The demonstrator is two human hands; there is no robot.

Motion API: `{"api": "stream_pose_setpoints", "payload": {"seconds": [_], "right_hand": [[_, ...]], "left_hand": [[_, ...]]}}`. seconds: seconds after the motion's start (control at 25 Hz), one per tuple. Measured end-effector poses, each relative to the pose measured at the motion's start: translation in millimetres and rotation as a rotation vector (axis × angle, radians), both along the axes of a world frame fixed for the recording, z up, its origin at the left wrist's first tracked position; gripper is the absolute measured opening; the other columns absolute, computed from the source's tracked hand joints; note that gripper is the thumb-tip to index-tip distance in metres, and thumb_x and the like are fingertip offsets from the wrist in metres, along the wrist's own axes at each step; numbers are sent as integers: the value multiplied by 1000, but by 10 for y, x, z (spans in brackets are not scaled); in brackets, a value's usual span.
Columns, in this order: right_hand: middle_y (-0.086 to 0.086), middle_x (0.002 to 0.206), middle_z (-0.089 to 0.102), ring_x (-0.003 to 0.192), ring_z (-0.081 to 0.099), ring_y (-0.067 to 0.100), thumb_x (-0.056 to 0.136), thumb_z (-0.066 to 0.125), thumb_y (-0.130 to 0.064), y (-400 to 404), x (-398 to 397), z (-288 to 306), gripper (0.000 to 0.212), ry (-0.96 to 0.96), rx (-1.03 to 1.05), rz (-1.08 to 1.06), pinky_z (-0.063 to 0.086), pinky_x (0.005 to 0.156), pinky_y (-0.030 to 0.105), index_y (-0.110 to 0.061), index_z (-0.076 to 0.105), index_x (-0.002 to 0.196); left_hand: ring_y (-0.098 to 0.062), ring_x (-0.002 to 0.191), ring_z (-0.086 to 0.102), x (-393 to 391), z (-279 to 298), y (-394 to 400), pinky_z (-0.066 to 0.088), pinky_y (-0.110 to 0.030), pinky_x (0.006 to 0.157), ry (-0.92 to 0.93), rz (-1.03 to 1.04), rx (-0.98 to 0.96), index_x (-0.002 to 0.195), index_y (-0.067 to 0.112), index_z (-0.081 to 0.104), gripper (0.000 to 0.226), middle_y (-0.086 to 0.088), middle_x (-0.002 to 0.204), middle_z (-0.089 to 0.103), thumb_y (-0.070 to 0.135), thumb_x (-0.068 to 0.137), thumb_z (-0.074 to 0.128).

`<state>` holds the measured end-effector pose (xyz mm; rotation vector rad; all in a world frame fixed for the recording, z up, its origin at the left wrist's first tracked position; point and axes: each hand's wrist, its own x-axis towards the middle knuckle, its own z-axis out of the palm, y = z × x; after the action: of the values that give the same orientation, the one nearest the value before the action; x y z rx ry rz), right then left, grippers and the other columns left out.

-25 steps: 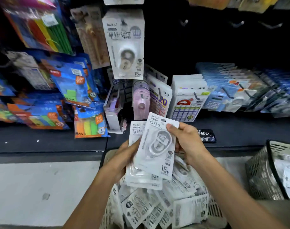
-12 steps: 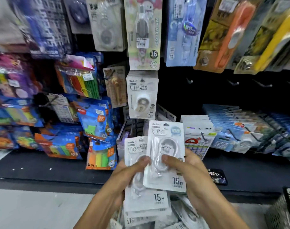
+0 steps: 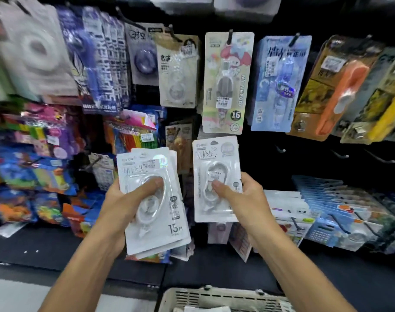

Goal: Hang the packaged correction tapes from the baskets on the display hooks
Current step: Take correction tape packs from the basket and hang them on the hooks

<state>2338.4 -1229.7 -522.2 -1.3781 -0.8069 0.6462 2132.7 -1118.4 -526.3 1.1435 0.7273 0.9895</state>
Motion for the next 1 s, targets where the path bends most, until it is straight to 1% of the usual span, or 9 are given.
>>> {"api": "stream_pose_setpoints", "payload": {"seconds": [0.12,0.28,0.44,0.52,0.6,0.72,0.84,0.92,1.0], "right_hand": [[-8,99,78,86,76,16,83,77,-43,-65,2,-60,25,58,11,-51,62,69,44,-31,69,103],[-12,98,73,87,71,13,82,74,-55,8,23,-62,31,-79,-77,-152,55,54,20,-35,64,103],[-15,122,59,104,65,19,89,72,-45,-30,24,-168,56,-53,-278,-175,59,81,41,-36,42,136],[-27,113,59,108,62,8,87,67,-53,-160,-98,-250,41,-190,-193,-144,53,89,33,-48,49,124],[-18,100,71,94,68,4,80,70,-57,-244,-288,-238,31,-144,-36,61,59,77,28,-46,64,107],[-3,87,78,77,73,10,84,79,-31,-169,-407,-219,13,-71,-10,166,59,62,25,-31,74,95],[7,88,79,78,76,24,92,71,-15,-113,-387,-168,5,100,10,114,62,72,40,-17,70,96],[9,83,77,58,69,23,94,67,-19,-132,-335,-133,6,250,62,59,59,54,37,-15,66,99],[11,77,73,45,56,18,96,66,-23,-172,-232,-125,6,213,52,-34,48,42,27,-26,67,91]], "left_hand": [[-34,94,77,63,7,14,63,-44,73,-42,-29,16,124,18,69,71,-11,110,79,25,58,96],[-33,90,78,173,43,20,64,-42,68,-97,-42,-1,122,14,70,61,-13,107,79,26,65,85],[-32,92,78,241,-15,-35,63,-46,73,-68,-46,16,118,18,71,60,-11,107,79,25,63,93],[-29,93,78,315,-55,-76,62,-46,78,-35,-33,56,116,21,69,65,-6,106,80,28,58,96],[-23,92,78,407,-77,-101,63,-39,72,-21,-10,107,117,22,67,65,-1,105,80,32,58,92],[-20,90,79,456,-75,-119,62,-27,63,-40,-13,106,117,23,68,66,1,103,81,36,57,92],[-26,101,77,363,-54,-70,63,-41,78,-49,-114,22,124,27,66,79,-2,112,79,43,52,94],[-29,107,74,289,-47,-35,56,-52,94,-22,-175,-5,129,26,63,80,-4,118,77,30,58,99],[-30,102,76,229,-37,-17,58,-50,90,-16,-135,-4,127,22,65,72,-6,114,78,23,59,91]]}}
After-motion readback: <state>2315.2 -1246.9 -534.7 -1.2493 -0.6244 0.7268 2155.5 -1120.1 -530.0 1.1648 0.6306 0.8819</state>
